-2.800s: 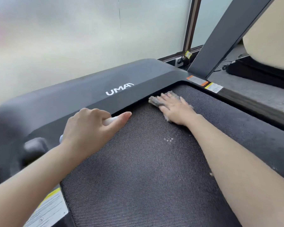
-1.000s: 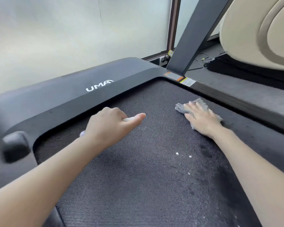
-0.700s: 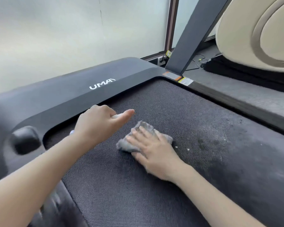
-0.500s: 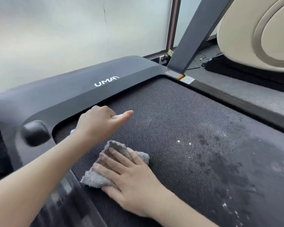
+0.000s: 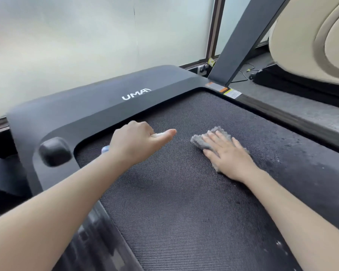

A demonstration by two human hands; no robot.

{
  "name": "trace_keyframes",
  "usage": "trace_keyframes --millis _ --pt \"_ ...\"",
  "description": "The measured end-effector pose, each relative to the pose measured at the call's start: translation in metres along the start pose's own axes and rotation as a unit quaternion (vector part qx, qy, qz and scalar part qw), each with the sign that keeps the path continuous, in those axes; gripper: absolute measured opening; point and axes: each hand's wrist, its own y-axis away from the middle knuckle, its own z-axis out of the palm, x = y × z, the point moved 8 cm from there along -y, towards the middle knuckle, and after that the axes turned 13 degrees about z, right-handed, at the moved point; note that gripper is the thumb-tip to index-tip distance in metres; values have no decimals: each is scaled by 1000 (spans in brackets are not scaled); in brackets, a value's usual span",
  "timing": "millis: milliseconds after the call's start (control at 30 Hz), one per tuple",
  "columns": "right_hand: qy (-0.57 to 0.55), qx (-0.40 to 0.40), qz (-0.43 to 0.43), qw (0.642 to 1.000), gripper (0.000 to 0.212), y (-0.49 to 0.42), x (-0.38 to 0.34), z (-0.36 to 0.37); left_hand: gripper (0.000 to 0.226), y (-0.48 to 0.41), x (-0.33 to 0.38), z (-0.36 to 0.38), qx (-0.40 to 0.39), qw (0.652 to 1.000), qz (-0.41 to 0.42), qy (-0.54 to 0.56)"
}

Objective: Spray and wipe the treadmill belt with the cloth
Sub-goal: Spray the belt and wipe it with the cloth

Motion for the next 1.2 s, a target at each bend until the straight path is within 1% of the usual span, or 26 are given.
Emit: trace_keyframes --millis 100,167,300,400,467,533,600,800,1033,1200 --pt "-3 8 64 998 55 -16 38 -3 73 -6 2 6 -5 1000 -2 3" --pt "0 12 82 997 55 -20 49 -3 72 -9 4 10 -16 1000 -6 -3" --pt "-3 19 82 996 55 -20 49 -3 69 -7 8 17 -25 999 -12 -42" --pt "-6 32 83 996 55 -20 49 -4 66 -1 14 24 -34 996 8 -78" --pt "-5 31 82 996 54 -19 49 -3 65 0 17 25 -36 997 15 -68" --pt "-5 29 82 996 54 -20 49 -3 67 -4 16 18 -28 999 11 -40" --pt "-8 29 82 996 54 -21 49 -3 70 -7 18 9 -19 999 21 -39" --pt "-17 30 82 996 53 -22 51 -1 67 -1 25 2 3 993 69 -100" --pt "-14 30 82 996 53 -24 52 -1 67 7 34 1 -1 993 104 -52" --pt "-19 22 82 996 53 -22 51 -1 64 15 40 -2 42 991 122 -43"
